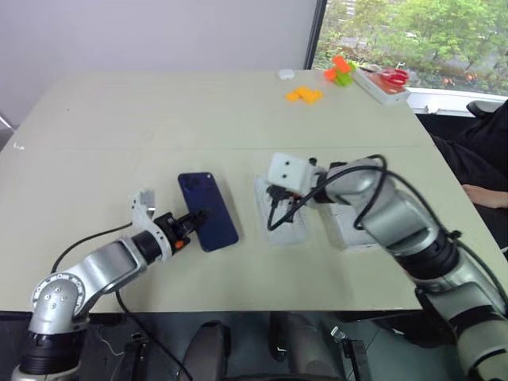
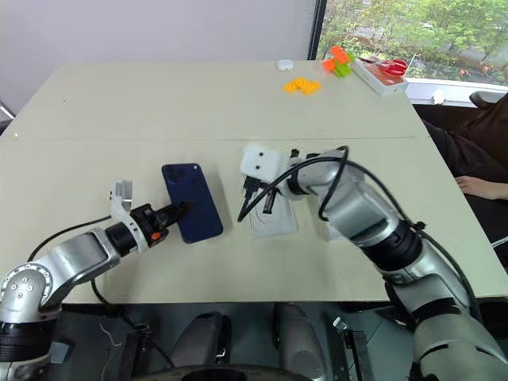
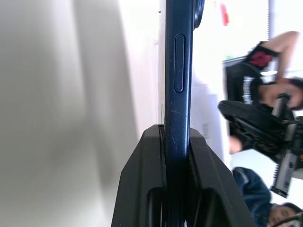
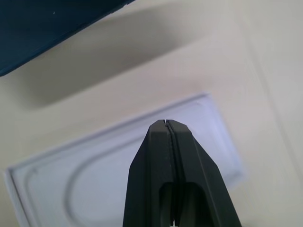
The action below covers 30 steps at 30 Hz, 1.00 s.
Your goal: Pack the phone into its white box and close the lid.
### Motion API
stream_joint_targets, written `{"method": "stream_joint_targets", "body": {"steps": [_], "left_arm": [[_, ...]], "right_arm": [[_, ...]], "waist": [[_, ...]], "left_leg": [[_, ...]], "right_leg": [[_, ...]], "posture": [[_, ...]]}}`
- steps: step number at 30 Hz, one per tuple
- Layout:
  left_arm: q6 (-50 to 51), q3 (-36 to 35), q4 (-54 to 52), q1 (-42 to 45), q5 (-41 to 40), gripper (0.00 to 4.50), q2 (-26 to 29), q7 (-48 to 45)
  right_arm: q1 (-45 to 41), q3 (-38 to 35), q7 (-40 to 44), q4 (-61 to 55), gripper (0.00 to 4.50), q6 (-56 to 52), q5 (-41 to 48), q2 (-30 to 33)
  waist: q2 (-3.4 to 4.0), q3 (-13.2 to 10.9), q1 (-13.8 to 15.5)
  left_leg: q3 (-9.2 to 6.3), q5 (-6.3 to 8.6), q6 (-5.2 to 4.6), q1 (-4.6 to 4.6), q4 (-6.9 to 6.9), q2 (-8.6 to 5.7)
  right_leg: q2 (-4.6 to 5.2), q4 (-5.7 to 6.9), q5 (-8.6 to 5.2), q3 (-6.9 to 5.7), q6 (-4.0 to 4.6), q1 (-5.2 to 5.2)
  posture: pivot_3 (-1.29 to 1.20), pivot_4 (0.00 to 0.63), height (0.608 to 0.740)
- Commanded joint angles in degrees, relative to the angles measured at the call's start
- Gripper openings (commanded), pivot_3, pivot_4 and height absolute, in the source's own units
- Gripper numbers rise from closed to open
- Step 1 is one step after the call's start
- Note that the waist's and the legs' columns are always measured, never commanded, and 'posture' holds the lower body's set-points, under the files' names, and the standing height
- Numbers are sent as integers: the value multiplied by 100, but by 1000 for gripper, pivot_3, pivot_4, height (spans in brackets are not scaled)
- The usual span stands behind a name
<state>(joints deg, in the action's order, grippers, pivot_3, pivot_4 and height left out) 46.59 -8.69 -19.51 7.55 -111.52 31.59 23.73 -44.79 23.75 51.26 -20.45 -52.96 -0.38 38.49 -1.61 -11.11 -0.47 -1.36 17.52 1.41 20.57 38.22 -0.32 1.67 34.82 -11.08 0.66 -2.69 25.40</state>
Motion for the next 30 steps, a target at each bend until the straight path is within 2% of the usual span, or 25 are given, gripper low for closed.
{"method": "stream_joint_targets", "body": {"steps": [1, 7, 12, 20, 30], "left_arm": [[-106, 426, -198, 624, -148, 270, -436, 442], [-148, 1125, 473, 1639, -148, 270, -1312, 1190], [-141, 1367, 905, 1987, -148, 270, -1670, 1653], [-6, 1634, 1292, 2190, 4, 270, -1824, 2112], [134, 1603, 1502, 2195, 320, 270, -1989, 1986]], "right_arm": [[305, -770, 103, -135, 0, 370, 306, 305], [1272, -1561, 126, 75, 0, 1106, 471, 848], [1583, -1779, -1, 248, 0, 1145, 434, 1048], [1860, -2017, -82, 198, 0, 1080, 486, 1185], [2359, -2292, 160, 169, 0, 1373, 796, 1363]], "waist": [[-1, 0, 15], [-1, -1, -18], [0, -1, -12], [-1, -1, 6], [-1, -1, 121]], "left_leg": [[0, 0, 0, 1, -1, -1], [2, 2, -4, 6, -9, -4], [2, 2, -5, 2, -14, 0], [4, 1, -2, 2, -13, -2], [6, 0, -1, 0, -13, -4]], "right_leg": [[2, -6, 1, 0, 0, -3], [-2, -36, 25, 5, 0, -10], [-13, -39, 26, 11, 0, -9], [-11, -39, 19, 10, 12, -10], [-11, -41, 19, 10, 13, -13]], "posture": [[0, 150, 740], [0, 150, 740], [0, 150, 740], [0, 150, 740], [0, 150, 740]]}}
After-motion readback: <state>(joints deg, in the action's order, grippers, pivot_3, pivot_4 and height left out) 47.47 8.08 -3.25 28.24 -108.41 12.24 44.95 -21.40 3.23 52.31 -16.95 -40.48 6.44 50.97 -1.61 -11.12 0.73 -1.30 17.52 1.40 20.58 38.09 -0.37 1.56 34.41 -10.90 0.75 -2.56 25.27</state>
